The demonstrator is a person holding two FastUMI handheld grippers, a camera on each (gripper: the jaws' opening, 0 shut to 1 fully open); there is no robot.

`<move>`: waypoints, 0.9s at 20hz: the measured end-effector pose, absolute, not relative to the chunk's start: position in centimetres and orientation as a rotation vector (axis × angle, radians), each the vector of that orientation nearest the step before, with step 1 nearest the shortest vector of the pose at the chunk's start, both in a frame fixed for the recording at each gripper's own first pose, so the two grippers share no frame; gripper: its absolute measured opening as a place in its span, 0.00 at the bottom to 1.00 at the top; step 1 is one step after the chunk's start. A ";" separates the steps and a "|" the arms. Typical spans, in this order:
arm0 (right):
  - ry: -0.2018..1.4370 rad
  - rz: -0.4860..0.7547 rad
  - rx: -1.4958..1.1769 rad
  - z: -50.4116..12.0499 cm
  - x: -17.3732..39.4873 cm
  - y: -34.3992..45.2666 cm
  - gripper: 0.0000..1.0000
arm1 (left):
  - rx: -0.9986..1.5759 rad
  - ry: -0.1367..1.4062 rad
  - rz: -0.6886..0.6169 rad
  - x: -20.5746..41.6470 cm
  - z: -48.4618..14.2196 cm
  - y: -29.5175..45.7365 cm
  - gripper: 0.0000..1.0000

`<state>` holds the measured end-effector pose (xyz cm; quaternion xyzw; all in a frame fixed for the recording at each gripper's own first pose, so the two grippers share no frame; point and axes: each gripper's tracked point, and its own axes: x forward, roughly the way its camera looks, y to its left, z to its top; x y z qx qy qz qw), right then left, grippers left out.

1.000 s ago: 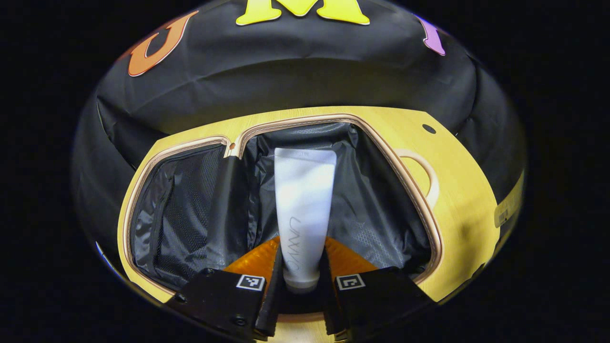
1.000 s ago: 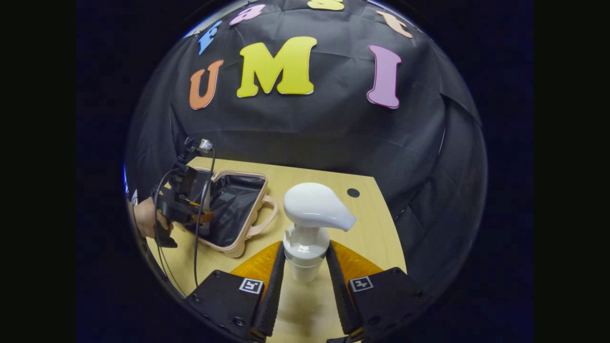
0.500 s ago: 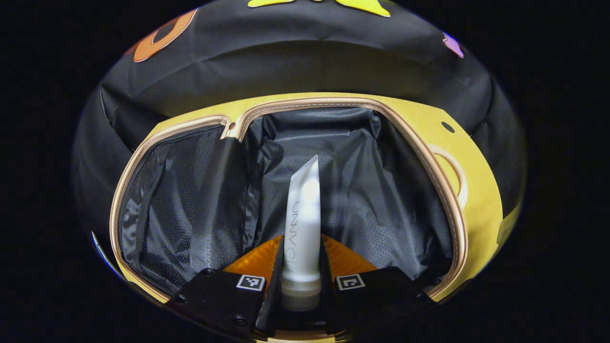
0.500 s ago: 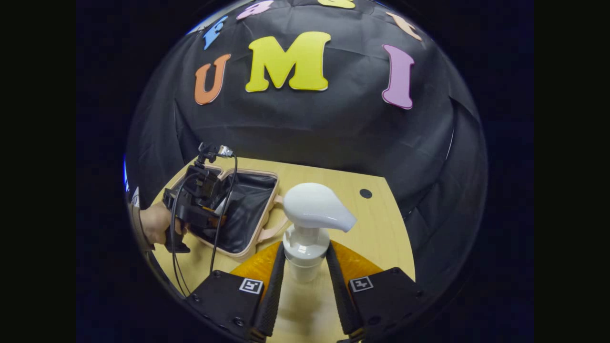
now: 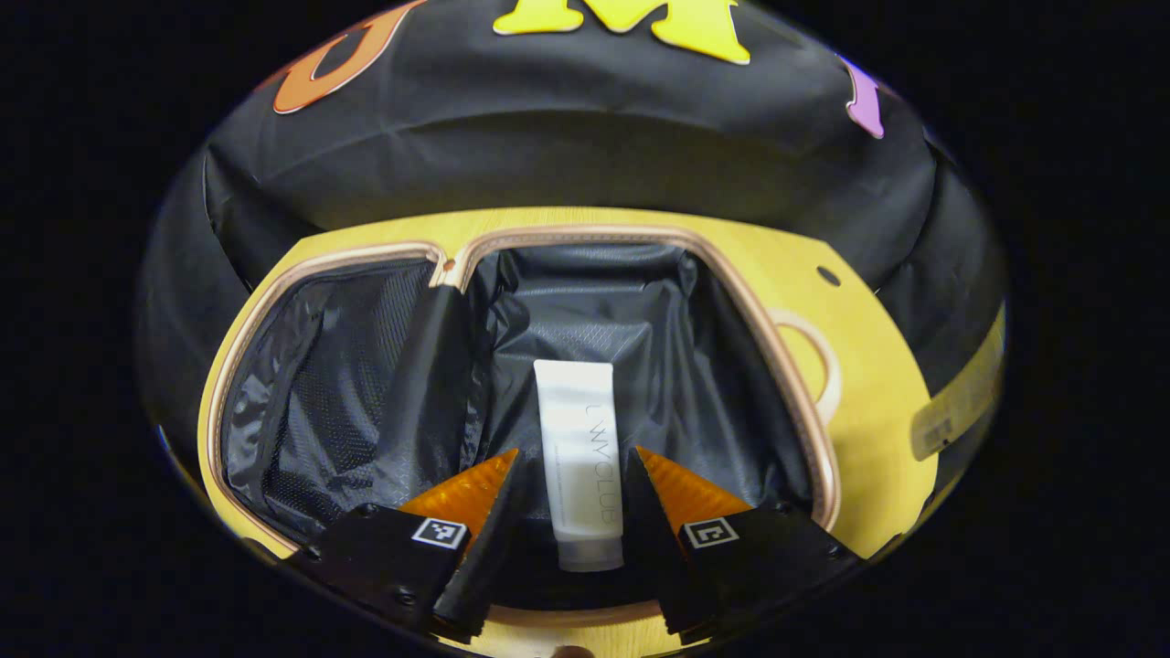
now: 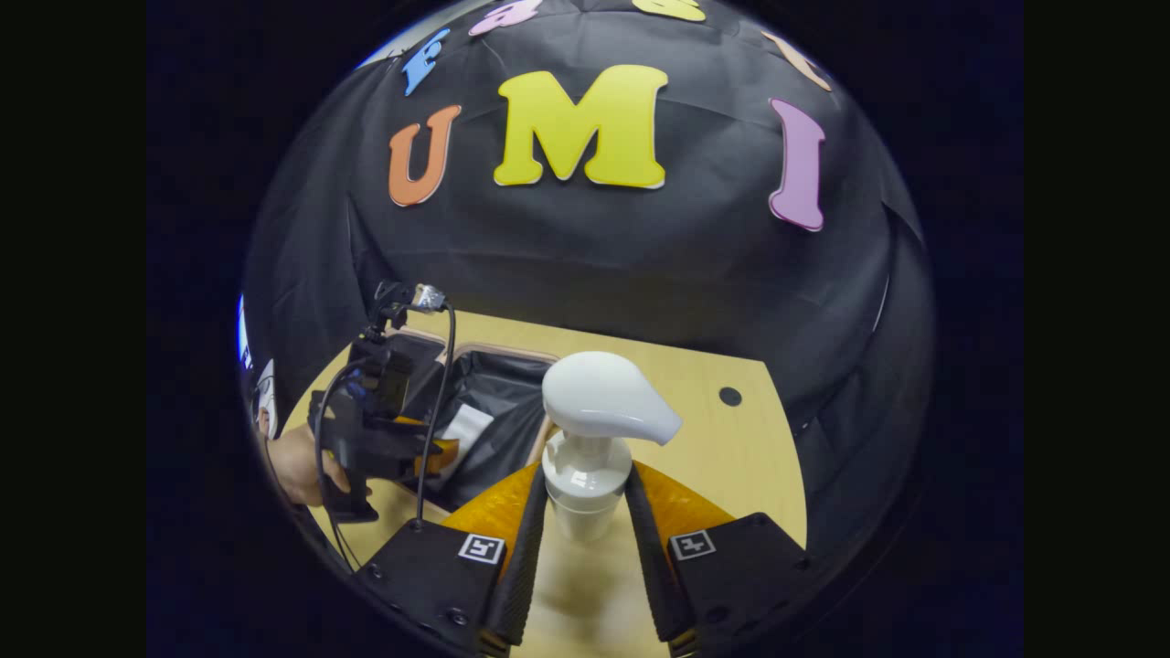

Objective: First open the suitcase, pack the skin care products into it, and then close the suitcase.

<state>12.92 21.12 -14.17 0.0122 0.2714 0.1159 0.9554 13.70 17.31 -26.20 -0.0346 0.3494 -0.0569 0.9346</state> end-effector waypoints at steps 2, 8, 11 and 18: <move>0.558 0.270 0.043 -13.9 13.8 23.2 0.48 | -0.093 0.650 -0.110 12.6 -24.2 17.9 0.79; 0.659 0.366 0.087 -17.3 15.4 30.4 0.48 | -0.089 0.449 -0.143 8.7 -18.6 21.3 0.97; 0.758 0.395 0.077 -20.9 15.4 32.8 0.49 | -0.041 0.339 -0.133 7.3 -15.9 24.3 0.97; 0.844 0.376 0.078 -23.8 16.7 35.6 0.49 | -0.030 0.214 -0.022 5.0 -13.1 31.0 0.97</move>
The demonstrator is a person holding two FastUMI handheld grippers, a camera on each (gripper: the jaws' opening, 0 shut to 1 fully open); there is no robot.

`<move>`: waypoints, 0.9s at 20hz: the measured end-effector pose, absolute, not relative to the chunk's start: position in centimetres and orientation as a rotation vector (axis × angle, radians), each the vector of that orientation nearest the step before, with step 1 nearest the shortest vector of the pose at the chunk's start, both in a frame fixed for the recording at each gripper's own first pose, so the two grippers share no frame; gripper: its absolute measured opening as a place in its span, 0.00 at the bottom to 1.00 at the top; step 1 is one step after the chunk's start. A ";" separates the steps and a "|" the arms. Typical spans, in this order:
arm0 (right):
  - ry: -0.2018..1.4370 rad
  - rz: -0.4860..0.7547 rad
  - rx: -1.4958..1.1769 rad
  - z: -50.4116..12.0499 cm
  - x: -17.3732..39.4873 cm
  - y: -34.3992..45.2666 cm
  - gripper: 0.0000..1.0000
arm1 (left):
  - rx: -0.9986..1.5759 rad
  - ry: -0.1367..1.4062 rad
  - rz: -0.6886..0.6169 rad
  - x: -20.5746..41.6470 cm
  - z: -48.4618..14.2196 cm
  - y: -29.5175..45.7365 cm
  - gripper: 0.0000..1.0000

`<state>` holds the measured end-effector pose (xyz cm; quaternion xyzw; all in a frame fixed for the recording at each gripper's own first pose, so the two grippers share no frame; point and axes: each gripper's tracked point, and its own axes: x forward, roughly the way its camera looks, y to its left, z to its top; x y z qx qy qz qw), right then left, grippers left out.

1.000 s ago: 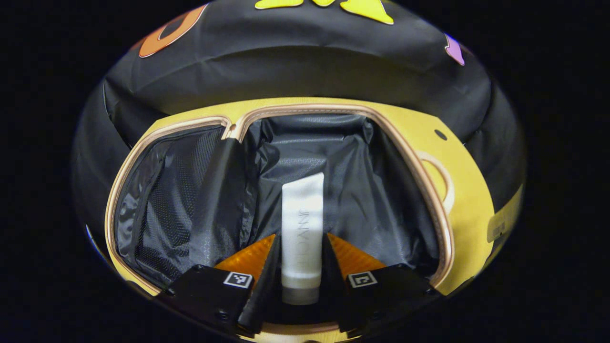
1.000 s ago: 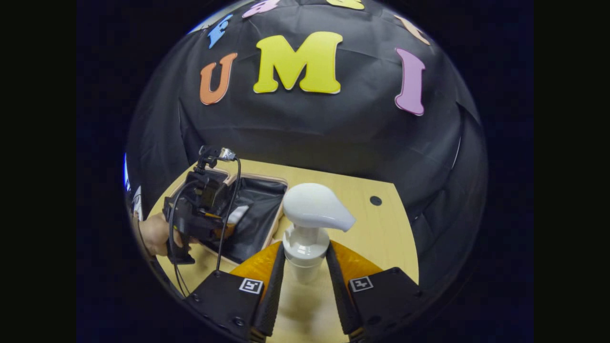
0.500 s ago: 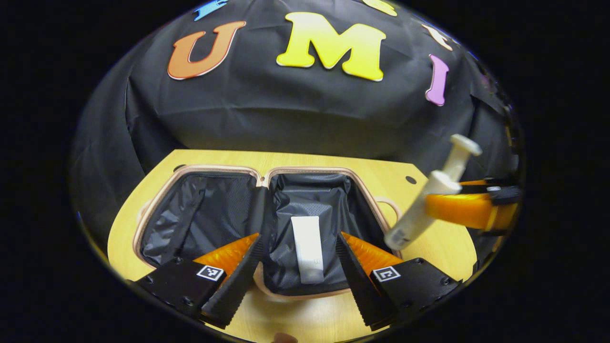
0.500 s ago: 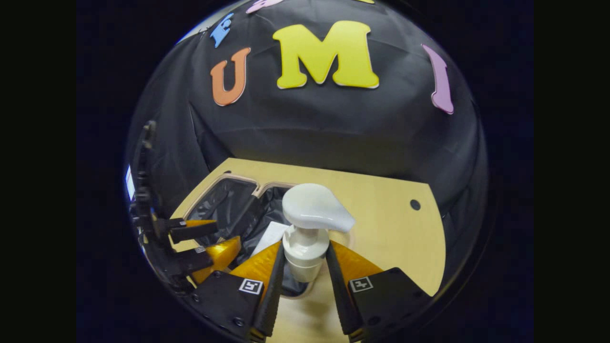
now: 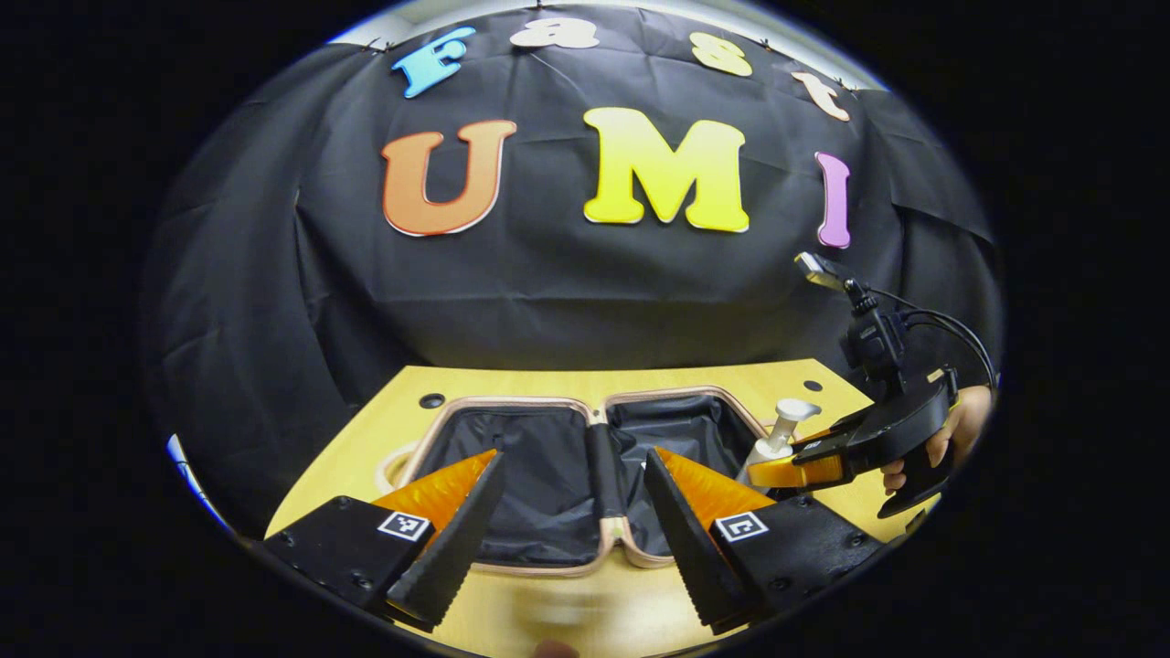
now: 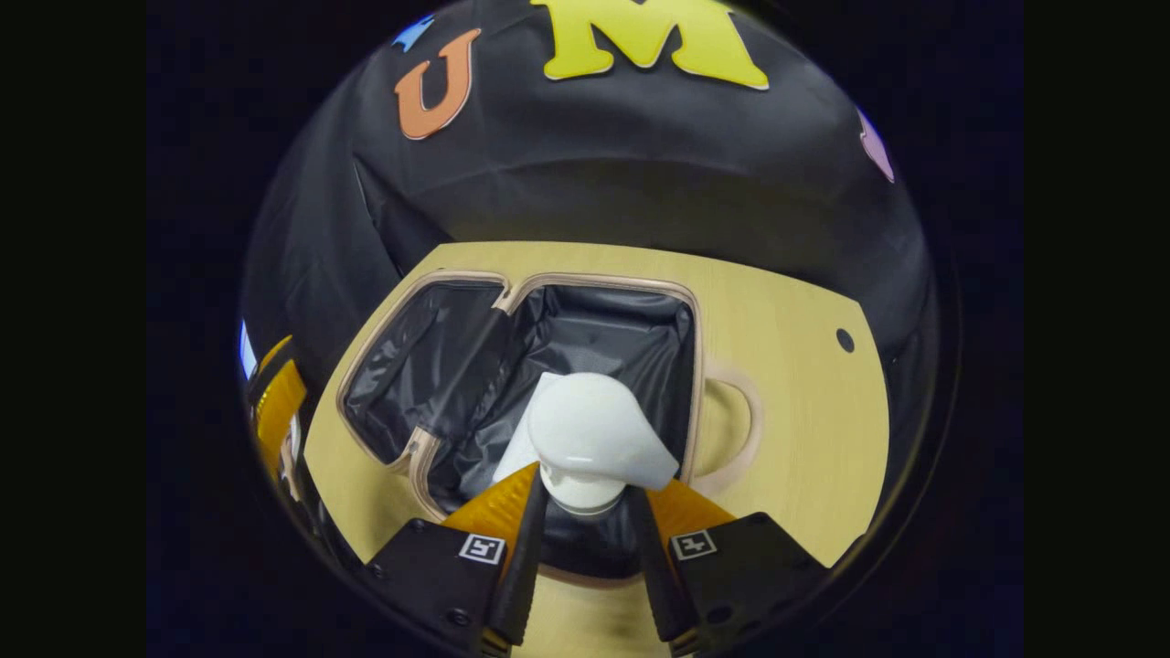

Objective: First open the suitcase, pack the skin care products into it, and then close the suitcase.

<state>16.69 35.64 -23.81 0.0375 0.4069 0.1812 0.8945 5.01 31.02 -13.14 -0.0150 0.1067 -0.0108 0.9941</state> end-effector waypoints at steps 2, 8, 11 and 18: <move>0.839 0.356 0.089 -23.8 18.5 36.3 0.49 | -0.035 0.184 0.007 4.9 -12.4 32.7 0.97; 0.954 0.272 0.161 -27.4 21.3 37.8 0.49 | -0.047 0.060 0.052 4.7 -8.8 36.7 0.97; 1.014 0.239 0.139 -29.7 20.2 37.9 0.49 | -0.046 0.036 0.094 4.7 -8.3 39.0 0.97; 1.041 0.178 0.151 -30.8 19.7 37.9 0.50 | -0.133 0.001 0.149 5.0 -7.5 43.9 0.96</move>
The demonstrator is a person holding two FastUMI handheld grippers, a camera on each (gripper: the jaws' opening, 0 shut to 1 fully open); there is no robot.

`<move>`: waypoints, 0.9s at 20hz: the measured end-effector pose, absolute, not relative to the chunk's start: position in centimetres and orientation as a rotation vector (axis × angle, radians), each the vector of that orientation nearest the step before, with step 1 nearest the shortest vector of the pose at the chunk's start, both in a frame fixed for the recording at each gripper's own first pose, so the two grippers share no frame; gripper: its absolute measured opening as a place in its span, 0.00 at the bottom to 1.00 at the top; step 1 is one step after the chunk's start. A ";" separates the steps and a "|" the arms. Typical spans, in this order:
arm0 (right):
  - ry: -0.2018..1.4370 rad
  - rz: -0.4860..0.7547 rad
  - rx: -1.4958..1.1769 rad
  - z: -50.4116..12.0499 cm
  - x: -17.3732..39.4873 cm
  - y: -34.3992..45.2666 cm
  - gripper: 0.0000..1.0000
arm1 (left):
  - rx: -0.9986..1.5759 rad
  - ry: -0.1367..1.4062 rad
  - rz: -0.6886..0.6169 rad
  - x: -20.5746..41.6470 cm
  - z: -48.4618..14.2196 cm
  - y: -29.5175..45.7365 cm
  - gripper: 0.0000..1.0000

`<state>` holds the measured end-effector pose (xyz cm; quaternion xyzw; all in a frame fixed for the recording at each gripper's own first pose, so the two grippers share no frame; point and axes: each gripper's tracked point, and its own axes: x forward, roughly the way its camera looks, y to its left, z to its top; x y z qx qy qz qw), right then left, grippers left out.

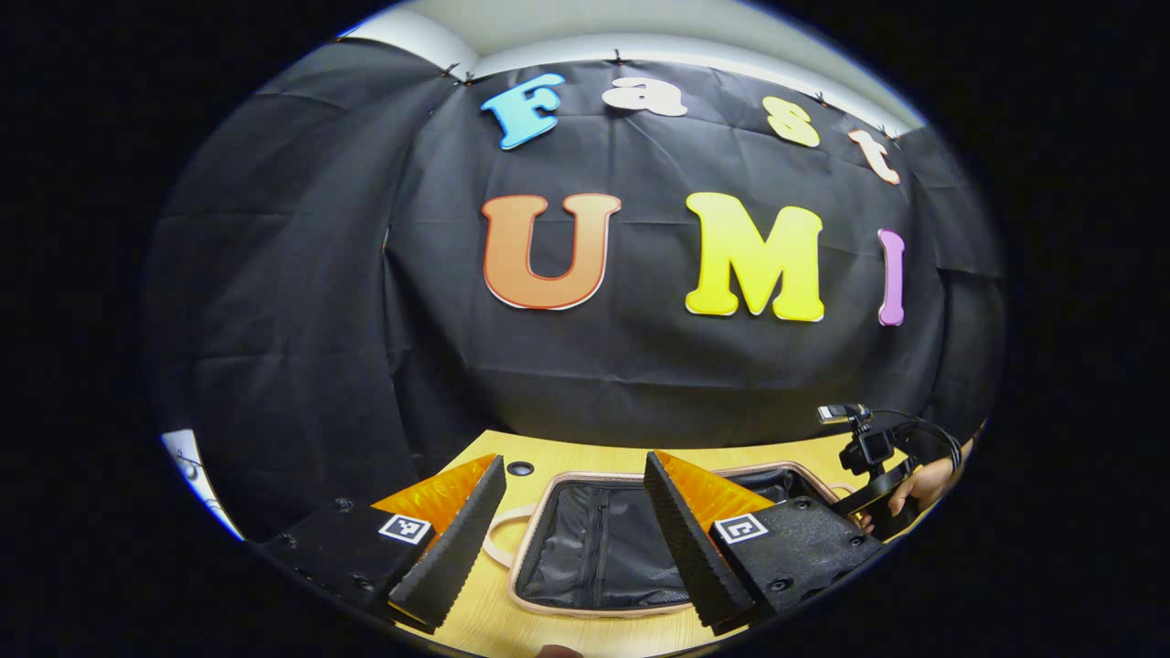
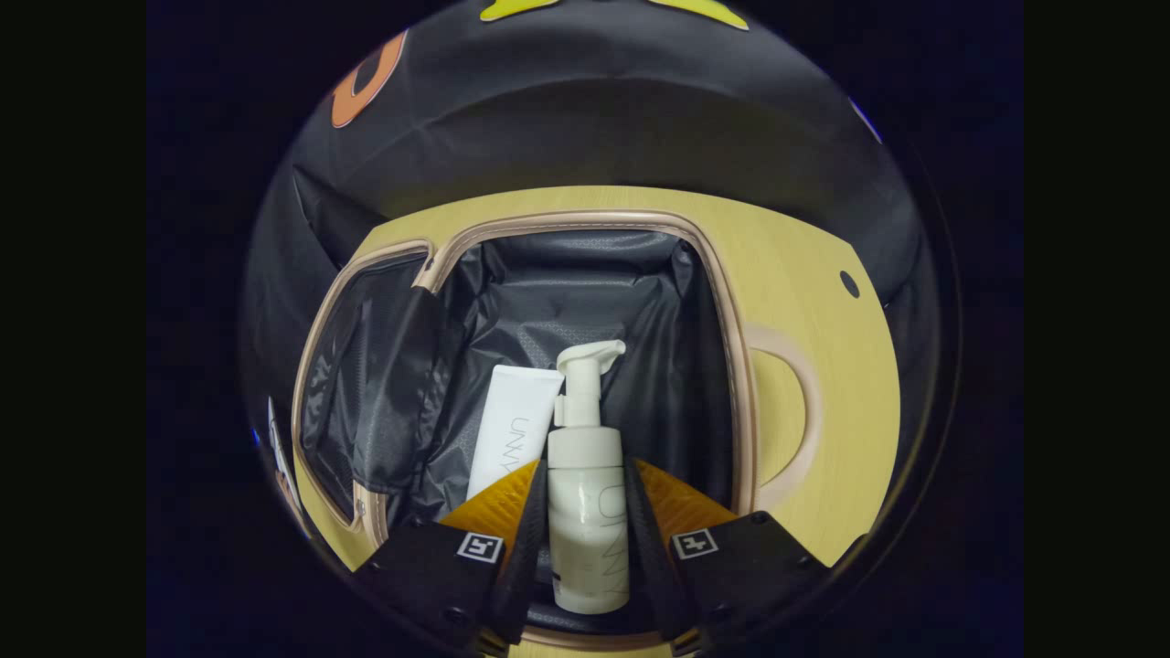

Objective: First open the suitcase, pack the skin care products into it, and then close the suitcase.

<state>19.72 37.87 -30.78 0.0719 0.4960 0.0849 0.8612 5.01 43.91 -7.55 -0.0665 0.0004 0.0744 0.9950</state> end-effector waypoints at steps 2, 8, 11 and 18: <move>1.054 0.166 0.178 -30.7 19.5 37.8 0.51 | -0.162 0.027 0.173 5.5 -8.5 45.6 0.96; 0.985 0.166 0.314 -25.7 18.6 36.0 0.78 | -0.269 0.080 0.182 7.4 -10.2 49.9 0.96; 0.839 0.192 0.275 -19.7 17.7 33.6 0.77 | -0.415 0.139 0.175 8.3 -13.0 51.2 0.97; 0.404 0.117 0.203 -2.3 11.2 25.0 0.79 | -0.796 0.251 0.113 10.8 -20.5 50.8 0.95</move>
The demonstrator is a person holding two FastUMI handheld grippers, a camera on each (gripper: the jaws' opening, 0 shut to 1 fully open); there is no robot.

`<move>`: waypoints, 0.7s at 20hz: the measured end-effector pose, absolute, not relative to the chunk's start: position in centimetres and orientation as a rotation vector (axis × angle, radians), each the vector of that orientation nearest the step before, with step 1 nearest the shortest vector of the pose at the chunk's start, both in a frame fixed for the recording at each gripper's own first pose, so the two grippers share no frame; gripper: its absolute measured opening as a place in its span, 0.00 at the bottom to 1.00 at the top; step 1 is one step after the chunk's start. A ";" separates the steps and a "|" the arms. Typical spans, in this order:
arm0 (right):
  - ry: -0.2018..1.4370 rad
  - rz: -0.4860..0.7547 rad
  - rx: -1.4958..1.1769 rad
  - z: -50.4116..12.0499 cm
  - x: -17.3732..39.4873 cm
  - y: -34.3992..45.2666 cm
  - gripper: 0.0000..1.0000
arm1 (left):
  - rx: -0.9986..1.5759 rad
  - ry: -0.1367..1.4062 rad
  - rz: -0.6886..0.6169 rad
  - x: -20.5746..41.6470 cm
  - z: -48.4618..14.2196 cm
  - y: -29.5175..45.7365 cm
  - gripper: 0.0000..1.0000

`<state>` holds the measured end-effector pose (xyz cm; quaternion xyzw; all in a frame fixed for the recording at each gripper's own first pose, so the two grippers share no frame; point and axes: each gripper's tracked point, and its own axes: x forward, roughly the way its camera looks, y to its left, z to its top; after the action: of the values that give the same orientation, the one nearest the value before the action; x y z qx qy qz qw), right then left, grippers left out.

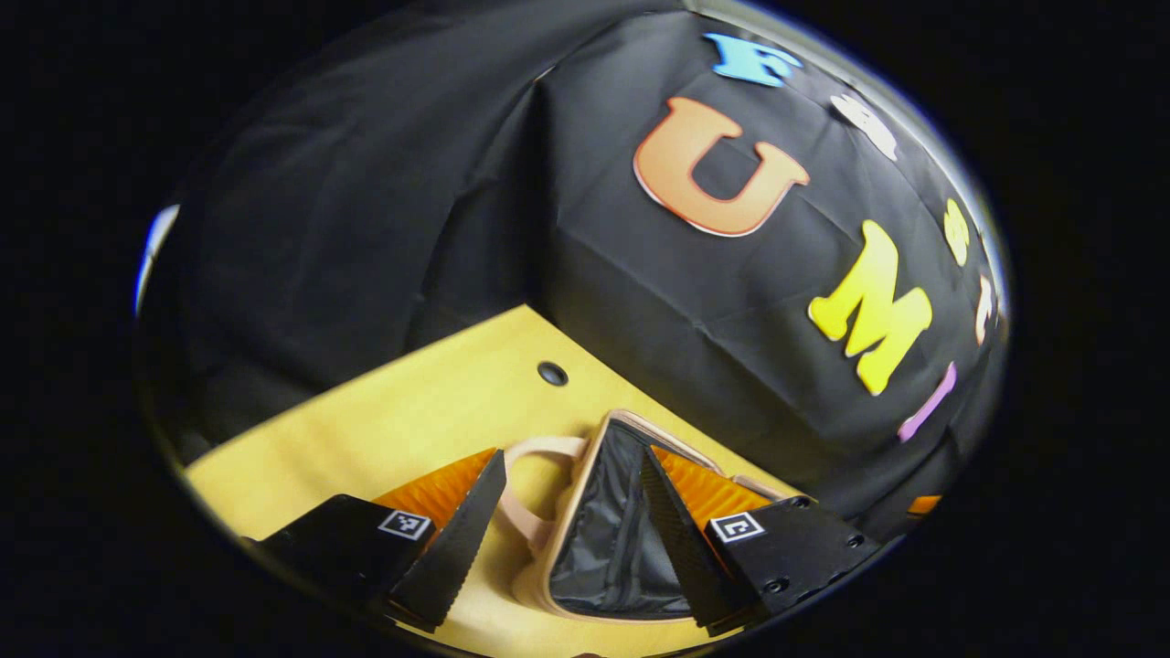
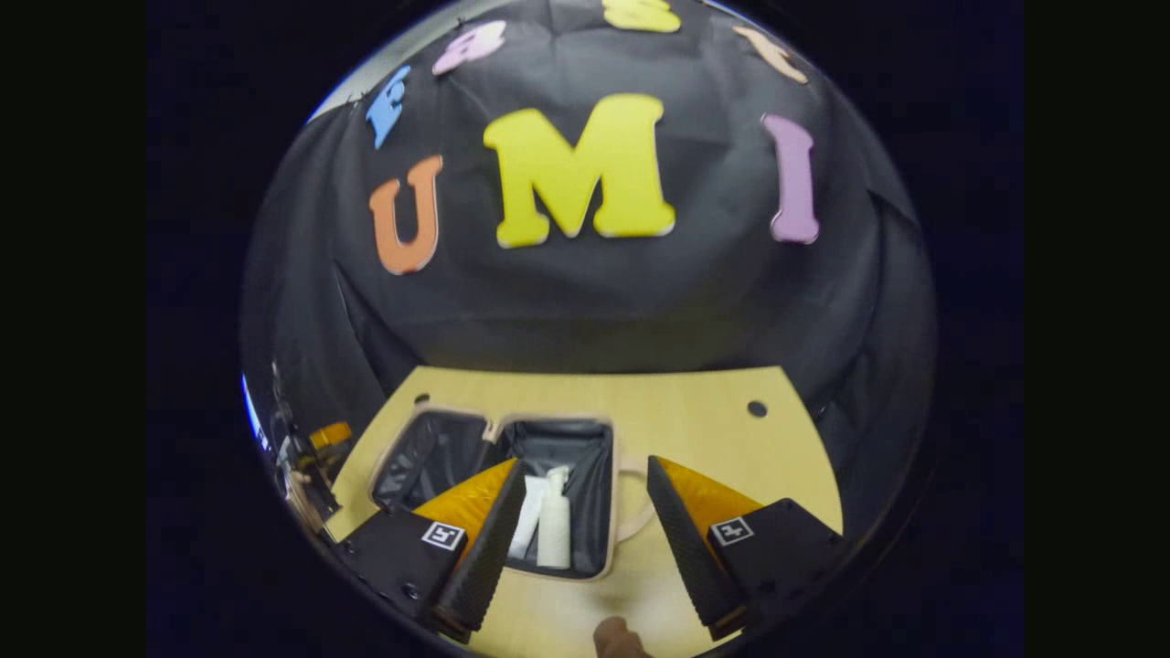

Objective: First open the suitcase, pack the skin care products into it, and then close the suitcase.

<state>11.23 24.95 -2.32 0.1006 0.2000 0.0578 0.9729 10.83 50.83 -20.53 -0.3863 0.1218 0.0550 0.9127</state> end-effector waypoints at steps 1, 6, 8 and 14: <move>0.346 0.086 0.195 -0.1 10.1 23.4 0.79 | -0.846 0.271 0.130 11.1 -22.0 51.1 0.92; 0.206 0.014 0.056 5.0 5.1 19.3 0.79 | -1.010 0.335 0.194 11.9 -26.4 51.8 0.84; 0.213 0.006 0.031 4.8 4.1 18.9 0.77 | -1.036 0.388 0.220 12.1 -28.6 51.7 0.77; 0.263 0.018 0.022 2.8 2.7 19.1 0.81 | -1.136 0.399 0.210 13.7 -29.7 51.1 0.37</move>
<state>2.74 19.05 2.77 0.0112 0.1309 0.0090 0.9913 13.67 51.11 -29.72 -0.5332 0.1872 0.0988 0.8191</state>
